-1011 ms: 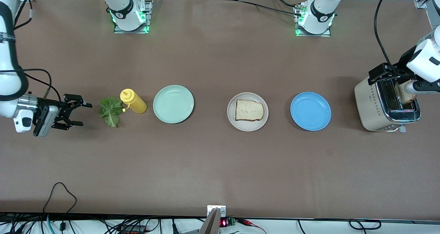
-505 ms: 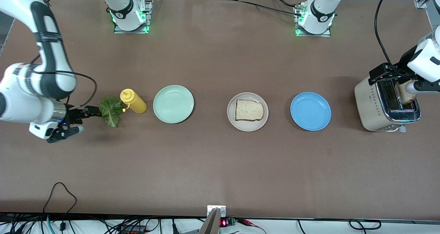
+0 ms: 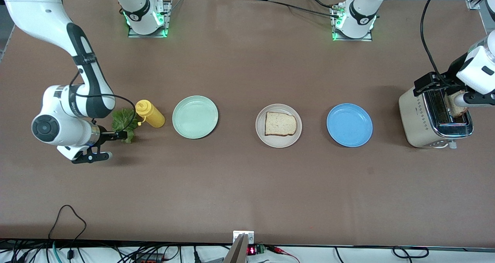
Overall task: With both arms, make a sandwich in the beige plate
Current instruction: 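Move the right gripper to the lettuce leaf and grasp it, then lift the lettuce leaf and carry it over the beige plate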
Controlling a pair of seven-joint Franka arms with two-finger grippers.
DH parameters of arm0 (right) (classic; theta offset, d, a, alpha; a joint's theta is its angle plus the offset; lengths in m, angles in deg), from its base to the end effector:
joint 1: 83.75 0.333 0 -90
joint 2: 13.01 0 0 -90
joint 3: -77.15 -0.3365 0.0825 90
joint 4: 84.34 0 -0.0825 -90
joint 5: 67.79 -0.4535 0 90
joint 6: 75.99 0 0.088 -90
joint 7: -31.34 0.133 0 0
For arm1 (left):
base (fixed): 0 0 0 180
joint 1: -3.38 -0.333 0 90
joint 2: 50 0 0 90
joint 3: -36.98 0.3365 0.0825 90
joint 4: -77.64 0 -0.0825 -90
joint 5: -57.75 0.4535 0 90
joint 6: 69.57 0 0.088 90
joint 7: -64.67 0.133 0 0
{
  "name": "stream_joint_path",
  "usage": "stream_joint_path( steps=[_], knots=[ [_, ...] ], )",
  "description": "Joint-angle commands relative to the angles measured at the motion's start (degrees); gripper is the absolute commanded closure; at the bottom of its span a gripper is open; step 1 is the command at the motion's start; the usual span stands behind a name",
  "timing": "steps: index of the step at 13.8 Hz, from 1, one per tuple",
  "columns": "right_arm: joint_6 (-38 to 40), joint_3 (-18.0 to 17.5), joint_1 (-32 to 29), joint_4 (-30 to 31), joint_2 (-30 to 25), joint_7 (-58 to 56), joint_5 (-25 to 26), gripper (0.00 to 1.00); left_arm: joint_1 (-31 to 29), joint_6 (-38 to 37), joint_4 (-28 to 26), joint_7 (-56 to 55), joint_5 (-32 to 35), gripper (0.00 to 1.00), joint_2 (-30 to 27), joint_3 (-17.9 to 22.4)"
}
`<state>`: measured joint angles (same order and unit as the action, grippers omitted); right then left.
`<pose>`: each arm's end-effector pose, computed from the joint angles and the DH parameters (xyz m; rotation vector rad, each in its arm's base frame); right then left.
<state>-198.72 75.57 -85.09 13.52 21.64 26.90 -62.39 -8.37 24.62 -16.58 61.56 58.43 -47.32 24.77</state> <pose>0.7136 -0.0040 0.1715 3.0707 0.2089 -0.2655 0.6397 -0.0013 0.5563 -3.1366 -0.0708 0.0724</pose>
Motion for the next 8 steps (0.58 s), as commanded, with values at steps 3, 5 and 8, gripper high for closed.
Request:
stream_joint_path(
  steps=[3,5,8],
  knots=[
    [-1.2,0.1,0.5,0.8,1.6,2.0,1.1,0.0,-0.1,-0.7,0.4,-0.2,-0.3,0.0,0.3,-0.1],
    [-0.7,0.1,1.4,1.3,1.6,1.1,2.4,0.0,-0.1,-0.7,0.4,-0.2,-0.3,0.0,0.3,-0.1],
    [-0.8,0.1,2.7,3.3,1.6,1.0,4.7,0.0,0.0,-0.7,0.4,-0.2,-0.2,0.0,0.3,-0.1]
  ],
)
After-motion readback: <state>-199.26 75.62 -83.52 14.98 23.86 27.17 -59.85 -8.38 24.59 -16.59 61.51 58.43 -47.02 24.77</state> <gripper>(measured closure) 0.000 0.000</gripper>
